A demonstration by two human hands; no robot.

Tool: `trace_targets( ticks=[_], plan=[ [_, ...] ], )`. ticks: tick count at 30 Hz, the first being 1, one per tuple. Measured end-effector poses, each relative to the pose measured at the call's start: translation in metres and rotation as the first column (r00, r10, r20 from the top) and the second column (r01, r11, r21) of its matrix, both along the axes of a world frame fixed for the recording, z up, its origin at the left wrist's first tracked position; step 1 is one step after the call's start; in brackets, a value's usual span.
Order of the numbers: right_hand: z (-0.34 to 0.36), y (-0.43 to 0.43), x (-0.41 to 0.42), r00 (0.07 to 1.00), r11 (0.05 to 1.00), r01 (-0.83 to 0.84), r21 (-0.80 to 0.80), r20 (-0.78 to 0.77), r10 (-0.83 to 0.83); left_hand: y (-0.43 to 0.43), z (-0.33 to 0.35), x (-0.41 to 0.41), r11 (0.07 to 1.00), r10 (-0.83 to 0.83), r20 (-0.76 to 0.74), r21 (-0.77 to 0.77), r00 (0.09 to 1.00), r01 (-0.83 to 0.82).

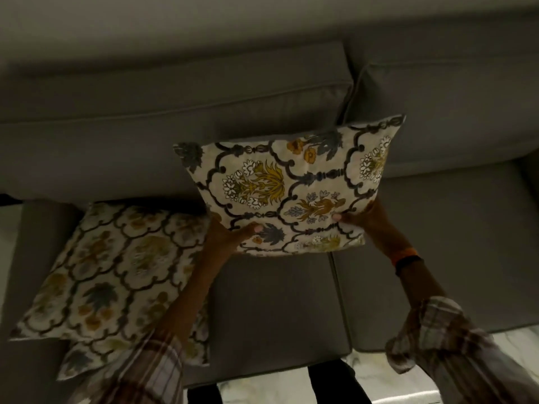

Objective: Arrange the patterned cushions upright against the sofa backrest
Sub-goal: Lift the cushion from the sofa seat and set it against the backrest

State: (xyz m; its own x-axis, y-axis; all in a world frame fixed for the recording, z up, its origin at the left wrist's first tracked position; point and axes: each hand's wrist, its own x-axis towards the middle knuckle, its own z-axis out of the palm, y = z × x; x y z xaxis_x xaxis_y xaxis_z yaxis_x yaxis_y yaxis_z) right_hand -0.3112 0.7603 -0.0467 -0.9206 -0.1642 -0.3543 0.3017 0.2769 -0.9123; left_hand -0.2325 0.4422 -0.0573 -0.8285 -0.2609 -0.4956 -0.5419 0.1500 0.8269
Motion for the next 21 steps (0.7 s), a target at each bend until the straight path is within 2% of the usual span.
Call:
trace_targets(
  ticks=[4, 8, 10, 13, 16, 19, 21],
  plan=[
    [-0.073, 0.066, -0.057, 0.998, 0.999, -0.039, 0.012, -0.039, 0.040, 0.063, -0.059, -0.043, 0.999, -0.011, -0.089, -0.032, 0.996, 0.008],
    [-0.123, 0.098, -0.081, 0.997, 0.997, -0.081, -0.002, 0.016, 0.081, 0.105, -0.107, -0.056, 0.999, -0.054, -0.059, -0.002, 0.997, 0.054],
    [-0.142, 0.104, -0.085, 0.993, 0.994, -0.111, -0.017, 0.041, 0.111, 0.109, -0.129, -0.058, 0.999, -0.038, -0.032, -0.013, 0.999, 0.038],
    [-0.162, 0.106, -0.087, 0.995, 0.996, -0.072, -0.053, 0.058, 0.075, 0.107, -0.144, -0.063, 0.997, -0.033, -0.058, 0.069, 0.998, 0.037],
    [-0.163, 0.100, -0.079, 0.995, 0.997, -0.042, -0.066, 0.083, 0.047, 0.103, -0.146, -0.064, 0.999, -0.030, -0.070, -0.022, 0.997, 0.029],
    [-0.169, 0.085, -0.049, 0.991, 0.992, 0.123, 0.007, 0.053, -0.123, 0.096, -0.141, -0.058, 1.000, -0.013, -0.033, -0.012, 0.999, 0.012],
    [-0.174, 0.068, -0.018, 0.952, 0.964, 0.265, 0.022, 0.152, -0.265, 0.091, -0.139, -0.048, 0.998, 0.048, 0.029, -0.034, 0.998, -0.047]
  ],
)
